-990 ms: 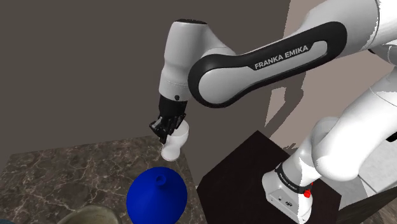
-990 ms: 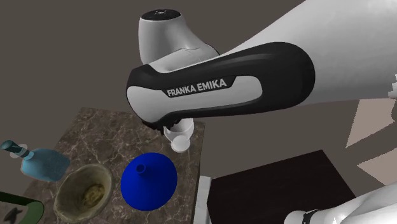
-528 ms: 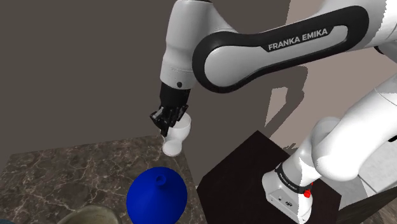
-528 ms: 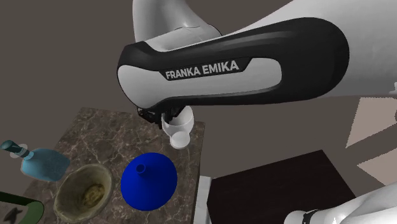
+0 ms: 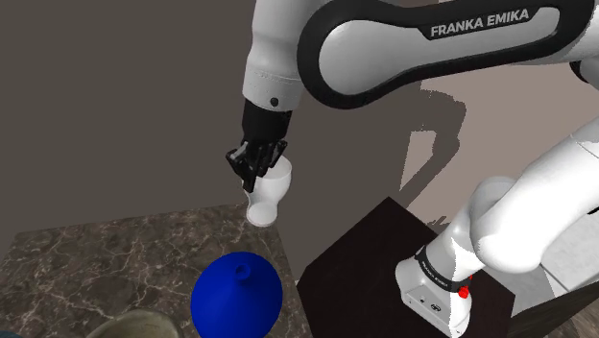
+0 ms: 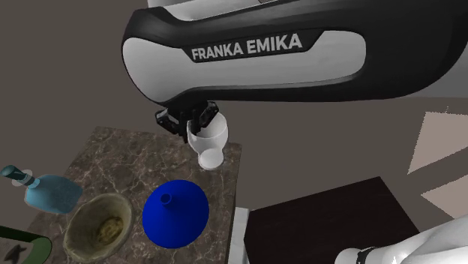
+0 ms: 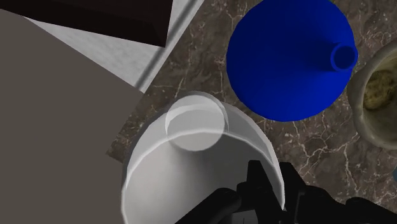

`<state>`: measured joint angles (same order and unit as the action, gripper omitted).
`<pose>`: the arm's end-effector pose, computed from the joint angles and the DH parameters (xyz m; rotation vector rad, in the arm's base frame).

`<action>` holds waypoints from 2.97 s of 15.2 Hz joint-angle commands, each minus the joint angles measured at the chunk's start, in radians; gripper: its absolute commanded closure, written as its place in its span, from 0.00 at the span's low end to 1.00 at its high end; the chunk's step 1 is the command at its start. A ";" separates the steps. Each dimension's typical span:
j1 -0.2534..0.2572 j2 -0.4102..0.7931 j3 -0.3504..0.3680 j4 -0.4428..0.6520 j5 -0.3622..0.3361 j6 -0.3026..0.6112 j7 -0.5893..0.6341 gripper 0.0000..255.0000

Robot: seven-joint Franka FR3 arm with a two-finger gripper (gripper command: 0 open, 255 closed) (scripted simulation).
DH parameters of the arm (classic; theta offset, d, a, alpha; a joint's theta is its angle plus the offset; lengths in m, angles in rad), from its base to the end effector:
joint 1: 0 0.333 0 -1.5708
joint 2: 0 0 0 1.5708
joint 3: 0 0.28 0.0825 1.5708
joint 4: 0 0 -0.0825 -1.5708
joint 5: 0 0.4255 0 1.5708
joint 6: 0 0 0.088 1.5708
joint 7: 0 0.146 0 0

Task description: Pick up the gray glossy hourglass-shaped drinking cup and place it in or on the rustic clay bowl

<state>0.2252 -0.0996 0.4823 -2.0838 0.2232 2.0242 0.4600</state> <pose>0.4211 0.3882 0.3767 -2.9846 -0.2260 0.0902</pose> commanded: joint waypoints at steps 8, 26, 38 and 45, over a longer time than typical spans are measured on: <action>0.037 0.054 0.053 0.135 -0.036 -0.069 0.121 1.00; 0.446 0.619 0.153 0.899 -0.410 -0.297 0.632 1.00; 0.592 0.797 0.121 1.101 -0.490 -0.320 0.690 1.00; 0.558 0.780 0.124 0.970 -0.486 -0.212 0.693 1.00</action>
<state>0.7840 0.6777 0.6068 -1.1048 -0.2617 1.7995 1.1529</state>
